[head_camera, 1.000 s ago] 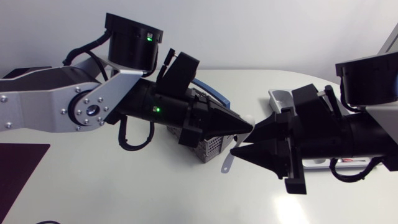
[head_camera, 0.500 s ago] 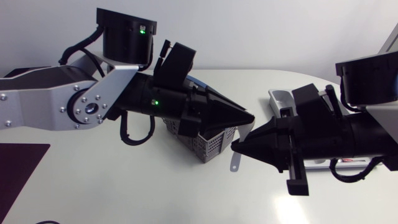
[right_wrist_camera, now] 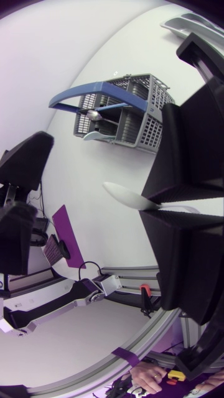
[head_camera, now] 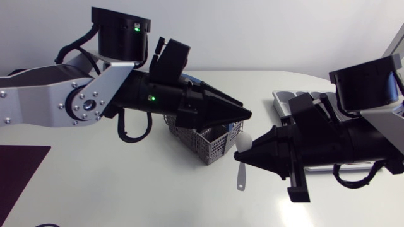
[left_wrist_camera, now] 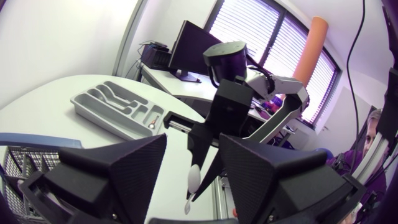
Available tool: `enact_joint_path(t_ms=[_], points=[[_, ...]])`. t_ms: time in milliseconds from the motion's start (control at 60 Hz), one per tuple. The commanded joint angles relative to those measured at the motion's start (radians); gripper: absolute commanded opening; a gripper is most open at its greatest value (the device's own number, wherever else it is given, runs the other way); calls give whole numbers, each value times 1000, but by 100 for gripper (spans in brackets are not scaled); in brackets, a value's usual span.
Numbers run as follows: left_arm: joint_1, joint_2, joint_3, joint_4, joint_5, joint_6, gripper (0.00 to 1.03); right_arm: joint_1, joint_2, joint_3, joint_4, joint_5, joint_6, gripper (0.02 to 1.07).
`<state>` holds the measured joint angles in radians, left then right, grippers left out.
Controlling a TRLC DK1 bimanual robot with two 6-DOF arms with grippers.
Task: Unload the cutlery basket into the drawer organizer.
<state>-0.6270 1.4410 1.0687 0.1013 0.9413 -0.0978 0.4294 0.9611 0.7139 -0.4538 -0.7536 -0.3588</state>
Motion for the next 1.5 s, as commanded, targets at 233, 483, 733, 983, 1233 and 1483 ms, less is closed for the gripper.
enact_joint_path(t_ms=[233, 483, 733, 983, 1233, 1483], points=[[84, -31, 43, -285, -282, 253, 62, -270, -18, -25, -135, 97, -295, 14], [75, -44, 5, -350, -538, 405, 62, -520, -38, -83, -141, 166, -531, 14], [58, -56, -32, -347, -653, 500, 63, -727, -39, -183, -2, 240, -713, 14], [90, -77, -46, -368, -674, 586, 63, -952, 71, -202, 153, 226, -868, 14], [79, -91, -56, -391, -704, 607, 63, -1080, 235, -195, 336, 209, -980, 14], [75, -125, -55, -436, -725, 622, 63, -1172, 438, -152, 503, 197, -1056, 14]])
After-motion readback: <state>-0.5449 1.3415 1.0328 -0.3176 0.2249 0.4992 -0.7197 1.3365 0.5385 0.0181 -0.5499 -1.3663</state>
